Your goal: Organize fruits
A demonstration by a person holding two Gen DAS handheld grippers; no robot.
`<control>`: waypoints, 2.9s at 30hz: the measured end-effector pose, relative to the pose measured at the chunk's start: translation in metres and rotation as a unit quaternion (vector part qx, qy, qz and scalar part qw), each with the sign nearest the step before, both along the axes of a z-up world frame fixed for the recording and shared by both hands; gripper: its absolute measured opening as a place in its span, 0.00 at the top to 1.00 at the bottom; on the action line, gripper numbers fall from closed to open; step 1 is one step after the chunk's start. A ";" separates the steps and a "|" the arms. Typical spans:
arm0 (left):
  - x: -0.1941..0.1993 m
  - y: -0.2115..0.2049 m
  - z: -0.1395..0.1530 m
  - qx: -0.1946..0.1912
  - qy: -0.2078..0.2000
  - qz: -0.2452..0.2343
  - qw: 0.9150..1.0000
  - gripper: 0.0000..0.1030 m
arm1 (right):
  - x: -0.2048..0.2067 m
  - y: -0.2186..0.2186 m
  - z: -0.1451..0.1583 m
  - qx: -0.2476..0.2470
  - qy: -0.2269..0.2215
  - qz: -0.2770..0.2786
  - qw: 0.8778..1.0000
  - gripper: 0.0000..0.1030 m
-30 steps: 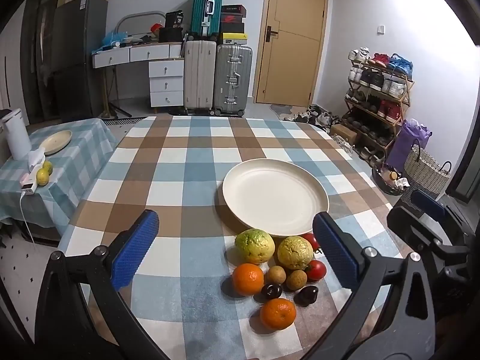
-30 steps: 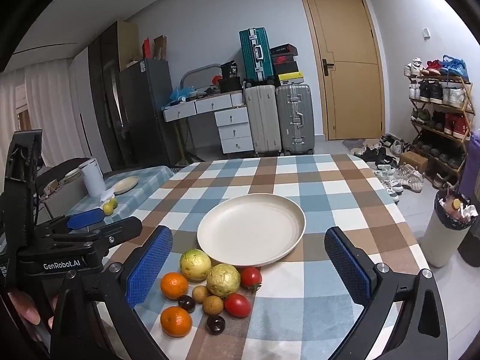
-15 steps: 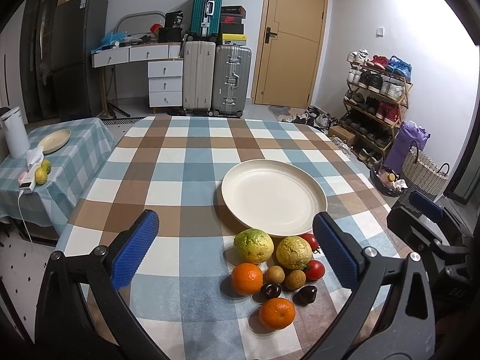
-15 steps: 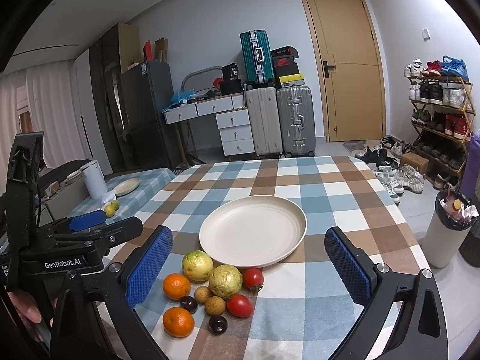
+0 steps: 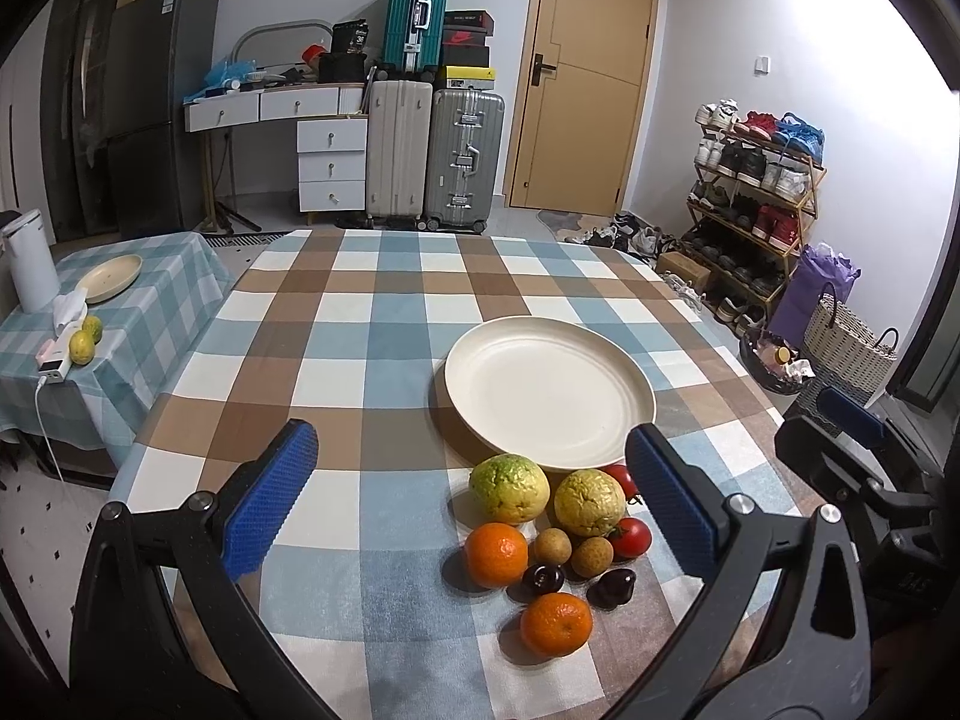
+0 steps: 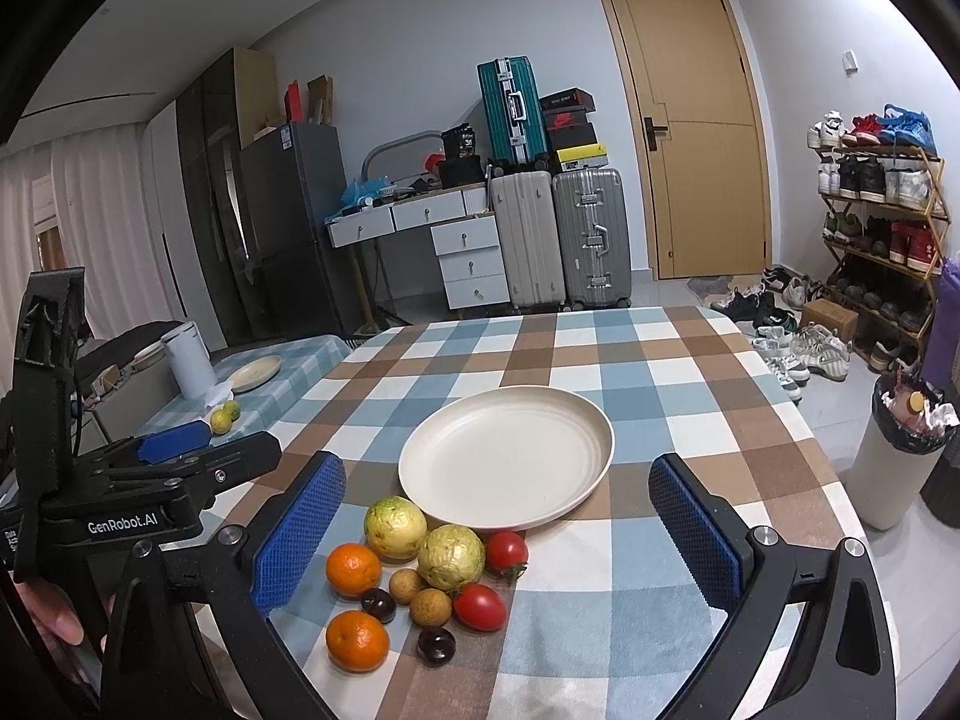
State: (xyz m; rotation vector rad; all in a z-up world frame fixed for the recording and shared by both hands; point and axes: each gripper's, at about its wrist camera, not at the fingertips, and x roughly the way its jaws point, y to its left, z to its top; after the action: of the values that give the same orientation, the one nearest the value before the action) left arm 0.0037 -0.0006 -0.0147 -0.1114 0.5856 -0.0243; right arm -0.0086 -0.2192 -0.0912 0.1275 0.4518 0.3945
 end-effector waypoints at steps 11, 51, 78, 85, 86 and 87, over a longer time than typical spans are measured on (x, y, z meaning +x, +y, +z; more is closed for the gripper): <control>0.000 0.000 -0.001 -0.001 0.000 0.001 1.000 0.01 | 0.000 0.000 -0.001 0.001 0.002 0.001 1.000 0.00; 0.064 0.019 -0.071 -0.096 0.130 -0.071 0.984 0.01 | 0.030 -0.009 -0.043 0.025 0.057 0.021 0.998 0.00; 0.159 0.023 -0.140 -0.233 0.238 -0.173 0.927 0.54 | 0.079 -0.009 -0.079 0.080 0.132 0.080 0.985 0.00; 0.169 0.018 -0.142 -0.242 0.233 -0.177 0.925 0.54 | 0.077 -0.005 -0.077 0.077 0.137 0.087 0.984 0.00; 0.167 0.018 -0.142 -0.243 0.230 -0.177 0.926 0.54 | 0.076 -0.004 -0.077 0.076 0.137 0.090 0.984 0.00; 0.168 0.017 -0.141 -0.244 0.227 -0.177 0.926 0.54 | 0.075 -0.004 -0.076 0.074 0.137 0.091 0.984 0.00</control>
State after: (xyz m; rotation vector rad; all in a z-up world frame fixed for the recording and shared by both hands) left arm 0.1718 0.0167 -0.1554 -0.5049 1.0522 -0.5093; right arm 0.0666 -0.2227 -0.1672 0.2882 0.7098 0.5929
